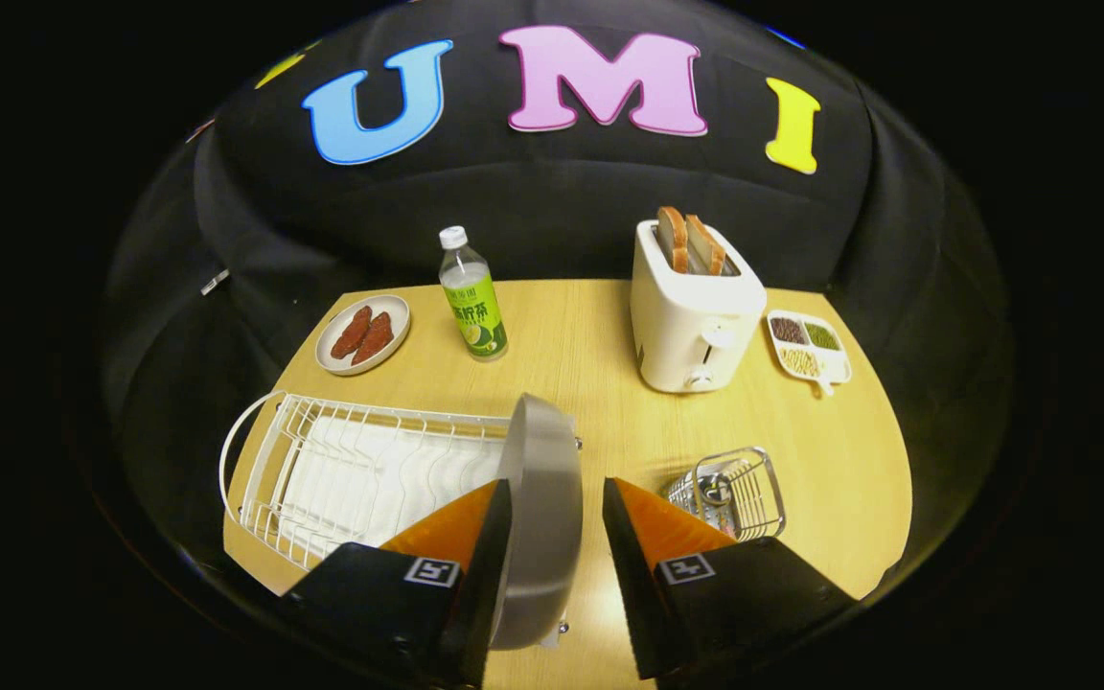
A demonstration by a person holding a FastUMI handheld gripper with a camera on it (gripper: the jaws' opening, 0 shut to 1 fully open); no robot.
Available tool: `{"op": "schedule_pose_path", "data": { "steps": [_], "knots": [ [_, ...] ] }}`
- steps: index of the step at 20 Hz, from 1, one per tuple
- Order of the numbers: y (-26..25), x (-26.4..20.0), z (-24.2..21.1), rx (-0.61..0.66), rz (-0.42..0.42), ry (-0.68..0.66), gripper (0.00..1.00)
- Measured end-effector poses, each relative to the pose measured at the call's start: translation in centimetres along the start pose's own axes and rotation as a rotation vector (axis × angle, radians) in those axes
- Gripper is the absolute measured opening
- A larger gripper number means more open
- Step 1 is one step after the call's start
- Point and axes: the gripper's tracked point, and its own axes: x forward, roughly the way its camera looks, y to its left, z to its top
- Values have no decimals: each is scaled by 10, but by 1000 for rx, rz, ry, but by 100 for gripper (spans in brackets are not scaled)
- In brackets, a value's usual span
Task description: Take the plate from the dish rack, then take the spoon from the basket and place it into the plate.
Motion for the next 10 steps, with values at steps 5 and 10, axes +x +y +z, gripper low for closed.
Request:
{"op": "schedule_pose_path", "data": {
  "steps": [5,10],
  "knots": [
    [9,9,-12,97,-3,47,41],
    [16,0,-10,45,-33,40,39]
  ]
}}
